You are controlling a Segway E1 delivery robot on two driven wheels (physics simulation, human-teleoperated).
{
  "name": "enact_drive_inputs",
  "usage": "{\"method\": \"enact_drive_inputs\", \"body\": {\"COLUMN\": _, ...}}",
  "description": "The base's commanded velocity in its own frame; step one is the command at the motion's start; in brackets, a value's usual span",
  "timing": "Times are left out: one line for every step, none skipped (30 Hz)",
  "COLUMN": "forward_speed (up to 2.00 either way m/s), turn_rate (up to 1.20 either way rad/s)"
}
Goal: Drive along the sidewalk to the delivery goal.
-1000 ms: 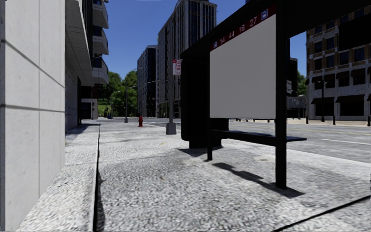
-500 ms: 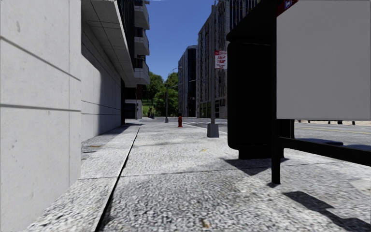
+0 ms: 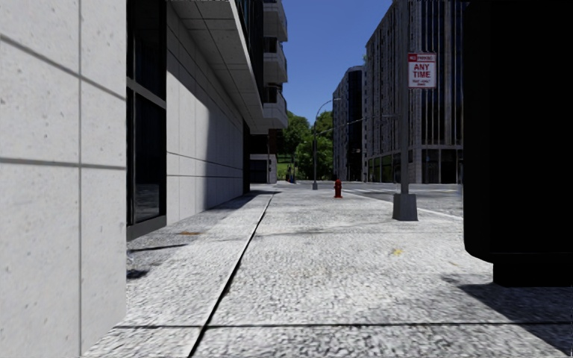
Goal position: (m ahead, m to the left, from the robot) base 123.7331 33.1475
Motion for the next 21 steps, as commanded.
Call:
{"method": "enact_drive_inputs", "body": {"forward_speed": 2.00, "turn_rate": 0.00}}
{"method": "enact_drive_inputs", "body": {"forward_speed": 2.00, "turn_rate": 0.00}}
{"method": "enact_drive_inputs", "body": {"forward_speed": 2.00, "turn_rate": 0.00}}
{"method": "enact_drive_inputs", "body": {"forward_speed": 2.00, "turn_rate": 0.00}}
{"method": "enact_drive_inputs", "body": {"forward_speed": 2.00, "turn_rate": 0.00}}
{"method": "enact_drive_inputs", "body": {"forward_speed": 2.00, "turn_rate": 0.00}}
{"method": "enact_drive_inputs", "body": {"forward_speed": 2.00, "turn_rate": 0.00}}
{"method": "enact_drive_inputs", "body": {"forward_speed": 2.00, "turn_rate": 0.00}}
{"method": "enact_drive_inputs", "body": {"forward_speed": 2.00, "turn_rate": 0.00}}
{"method": "enact_drive_inputs", "body": {"forward_speed": 2.00, "turn_rate": 0.00}}
{"method": "enact_drive_inputs", "body": {"forward_speed": 2.00, "turn_rate": 0.00}}
{"method": "enact_drive_inputs", "body": {"forward_speed": 2.00, "turn_rate": 0.00}}
{"method": "enact_drive_inputs", "body": {"forward_speed": 2.00, "turn_rate": 0.00}}
{"method": "enact_drive_inputs", "body": {"forward_speed": 2.00, "turn_rate": 0.00}}
{"method": "enact_drive_inputs", "body": {"forward_speed": 2.00, "turn_rate": 0.00}}
{"method": "enact_drive_inputs", "body": {"forward_speed": 2.00, "turn_rate": 0.00}}
{"method": "enact_drive_inputs", "body": {"forward_speed": 2.00, "turn_rate": 0.00}}
{"method": "enact_drive_inputs", "body": {"forward_speed": 2.00, "turn_rate": 0.00}}
{"method": "enact_drive_inputs", "body": {"forward_speed": 2.00, "turn_rate": 0.00}}
{"method": "enact_drive_inputs", "body": {"forward_speed": 2.00, "turn_rate": 0.00}}
{"method": "enact_drive_inputs", "body": {"forward_speed": 2.00, "turn_rate": 0.00}}
